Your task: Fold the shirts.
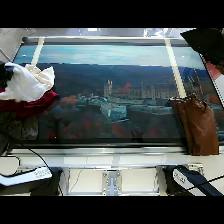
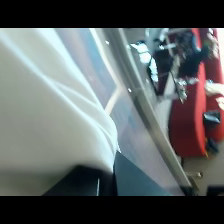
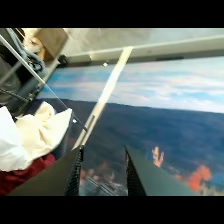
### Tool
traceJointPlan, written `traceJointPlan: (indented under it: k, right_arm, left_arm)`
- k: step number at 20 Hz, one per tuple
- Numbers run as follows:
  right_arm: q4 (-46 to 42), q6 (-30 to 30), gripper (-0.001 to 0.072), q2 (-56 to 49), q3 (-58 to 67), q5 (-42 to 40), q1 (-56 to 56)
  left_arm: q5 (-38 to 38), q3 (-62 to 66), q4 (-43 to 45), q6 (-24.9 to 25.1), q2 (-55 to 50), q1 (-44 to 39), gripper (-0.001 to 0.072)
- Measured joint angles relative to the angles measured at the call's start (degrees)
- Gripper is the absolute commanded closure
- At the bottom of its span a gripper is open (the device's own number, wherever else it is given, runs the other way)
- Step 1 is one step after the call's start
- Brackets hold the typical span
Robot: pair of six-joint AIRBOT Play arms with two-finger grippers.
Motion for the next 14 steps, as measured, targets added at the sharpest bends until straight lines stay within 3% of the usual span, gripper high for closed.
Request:
traceJointPlan:
  k: [5, 6, 7, 11, 13, 14]
  right_arm:
    - [2.8, 0.0, 0.0392, 0.1, 5.7, -0.3, 0.0]
    - [3.1, 0.0, 0.0392, 0.1, 6.5, -0.2, 0.0]
    - [3.1, 0.0, 0.0392, 0.1, 7.0, 0.0, 0.0]
    - [-4.5, -0.1, 0.0393, 0.0, 8.1, 3.5, 0.0]
    - [-13.7, -0.1, 0.0392, -0.3, 7.8, 8.6, 0.0]
    - [-18.7, 0.1, 0.0392, -0.5, 6.9, 11.8, 0.0]
  left_arm:
    - [-16.0, 0.0, 2.3, 4.6, 15.7, -13.8, 0.0668]
    - [-17.6, 0.0, 4.4, 5.1, 17.4, -18.3, 0.0432]
    - [-18.8, -0.1, 6.2, 5.3, 18.5, -22.6, -0.0013]
    - [-14.2, 0.0, 16.6, 7.0, 20.5, -33.8, -0.0005]
    - [-9.9, -0.1, 26.1, 3.0, 20.6, -34.0, -0.0002]
    - [-8.8, -0.4, 32.2, -1.7, 20.1, -33.2, -0.0002]
